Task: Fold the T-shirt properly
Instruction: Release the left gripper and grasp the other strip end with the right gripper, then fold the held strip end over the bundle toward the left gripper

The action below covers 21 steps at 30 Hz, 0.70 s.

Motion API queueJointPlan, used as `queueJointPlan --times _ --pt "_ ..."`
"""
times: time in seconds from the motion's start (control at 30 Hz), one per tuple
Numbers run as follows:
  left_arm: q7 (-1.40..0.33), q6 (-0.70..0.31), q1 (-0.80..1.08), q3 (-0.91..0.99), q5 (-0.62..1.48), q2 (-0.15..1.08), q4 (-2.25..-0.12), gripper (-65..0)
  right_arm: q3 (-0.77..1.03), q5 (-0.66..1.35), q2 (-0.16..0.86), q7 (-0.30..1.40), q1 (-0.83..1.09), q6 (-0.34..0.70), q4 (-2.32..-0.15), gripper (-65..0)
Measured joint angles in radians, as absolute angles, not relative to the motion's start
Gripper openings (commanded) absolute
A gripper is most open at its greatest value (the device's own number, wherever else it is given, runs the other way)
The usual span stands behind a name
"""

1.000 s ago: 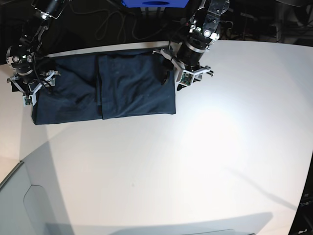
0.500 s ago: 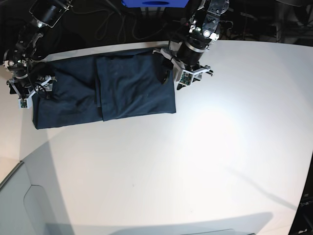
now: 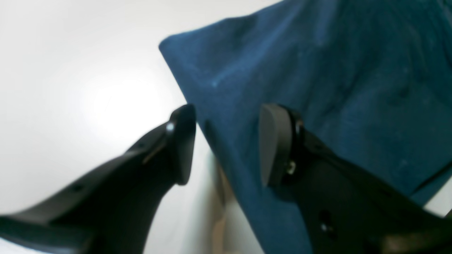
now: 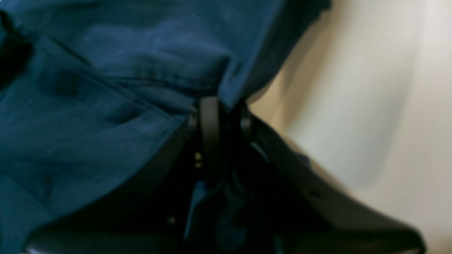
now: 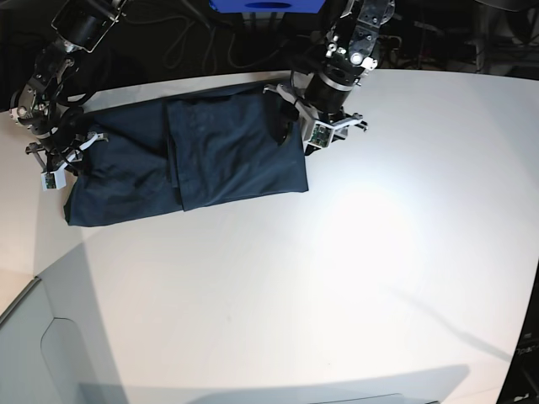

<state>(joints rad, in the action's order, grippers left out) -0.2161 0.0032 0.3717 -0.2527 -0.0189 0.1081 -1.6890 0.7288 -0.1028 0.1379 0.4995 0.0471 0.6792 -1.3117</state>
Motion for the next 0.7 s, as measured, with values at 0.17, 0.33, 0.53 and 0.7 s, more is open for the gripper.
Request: queueJointPlan --times 0.17,0.33,0.53,0.7 --pt "-0.230 0.005 0.381 -0.252 -0.019 0.109 -1.739 -36.8 0.725 -0.133 0.130 0.535 0.049 0.681 -1.361 -65.0" --pt "-0.216 -0.003 0.405 -0.189 -0.016 0.100 -1.782 -36.8 0.724 -0.193 0.112 0.620 0.080 0.686 -1.486 -65.0" --pt "-0.231 -0.001 0.379 -0.189 -0.019 0.105 -1.688 -36.8 0.710 -0.202 0.048 0.613 0.111 0.687 -1.708 -65.0" --pt "-0.226 -0.001 0.351 -0.189 -0.016 0.099 -1.655 -36.8 0.604 -0.201 0.017 0.621 0.174 0.687 -1.871 -65.0"
